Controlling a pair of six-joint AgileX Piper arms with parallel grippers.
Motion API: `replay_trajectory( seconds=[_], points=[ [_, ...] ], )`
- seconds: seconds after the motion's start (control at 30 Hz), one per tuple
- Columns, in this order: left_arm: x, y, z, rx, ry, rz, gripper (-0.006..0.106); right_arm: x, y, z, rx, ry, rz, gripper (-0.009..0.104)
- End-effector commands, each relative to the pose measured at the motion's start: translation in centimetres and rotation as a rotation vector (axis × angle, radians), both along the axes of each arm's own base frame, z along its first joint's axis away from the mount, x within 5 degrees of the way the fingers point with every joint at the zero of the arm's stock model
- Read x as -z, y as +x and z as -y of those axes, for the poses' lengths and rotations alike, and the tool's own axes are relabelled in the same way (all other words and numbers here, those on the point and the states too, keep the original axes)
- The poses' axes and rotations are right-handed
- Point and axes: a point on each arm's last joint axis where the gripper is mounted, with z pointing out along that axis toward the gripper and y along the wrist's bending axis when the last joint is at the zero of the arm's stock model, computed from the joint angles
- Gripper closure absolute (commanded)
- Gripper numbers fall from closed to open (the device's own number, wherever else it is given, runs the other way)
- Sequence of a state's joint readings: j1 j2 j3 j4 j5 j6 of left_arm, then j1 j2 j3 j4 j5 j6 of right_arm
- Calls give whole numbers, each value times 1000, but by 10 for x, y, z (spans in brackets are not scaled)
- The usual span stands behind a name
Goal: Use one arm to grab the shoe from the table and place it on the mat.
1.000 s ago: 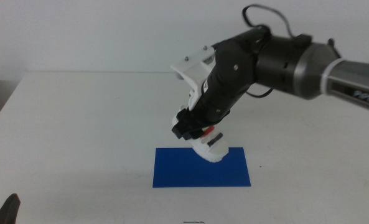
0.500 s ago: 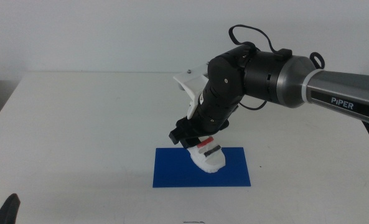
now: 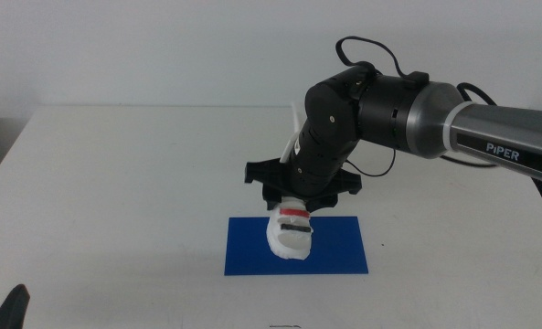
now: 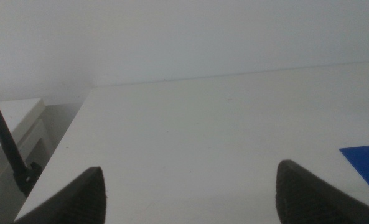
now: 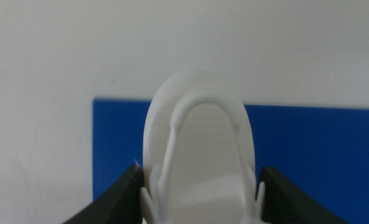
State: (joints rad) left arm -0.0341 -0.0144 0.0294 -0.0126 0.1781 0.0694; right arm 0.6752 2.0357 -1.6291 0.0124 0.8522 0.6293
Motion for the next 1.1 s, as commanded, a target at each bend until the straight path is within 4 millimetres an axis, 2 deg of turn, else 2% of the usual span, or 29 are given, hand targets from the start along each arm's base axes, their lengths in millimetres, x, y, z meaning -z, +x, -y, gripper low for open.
replay_trajectory(
  seconds=[0.0, 0.1, 0.23, 0.4, 0.53, 0.77, 1.07],
  points=[
    [-10, -1, 0, 2, -27, 104, 7, -36, 1, 5, 109, 71, 82, 96],
    [-10, -1, 0, 2, -27, 104, 7, -35, 3, 11, 266, 61, 74, 96],
    [-10, -1, 0, 2, -27, 104, 7, -33, 1, 21, 638, 82, -2, 96],
    [-10, -1, 0, 2, -27, 104, 7, -32, -16, 19, 939, 18, 16, 96],
    [-10, -1, 0, 2, -27, 104, 7, -35, -39, 9, 1212, -8, 74, 96],
    [-10, -1, 0, 2, -27, 104, 7, -41, -45, 3, 1251, 14, 18, 96],
    [-10, -1, 0, 2, -27, 104, 7, -33, -48, -2, 1283, 30, -114, 96]
  ],
)
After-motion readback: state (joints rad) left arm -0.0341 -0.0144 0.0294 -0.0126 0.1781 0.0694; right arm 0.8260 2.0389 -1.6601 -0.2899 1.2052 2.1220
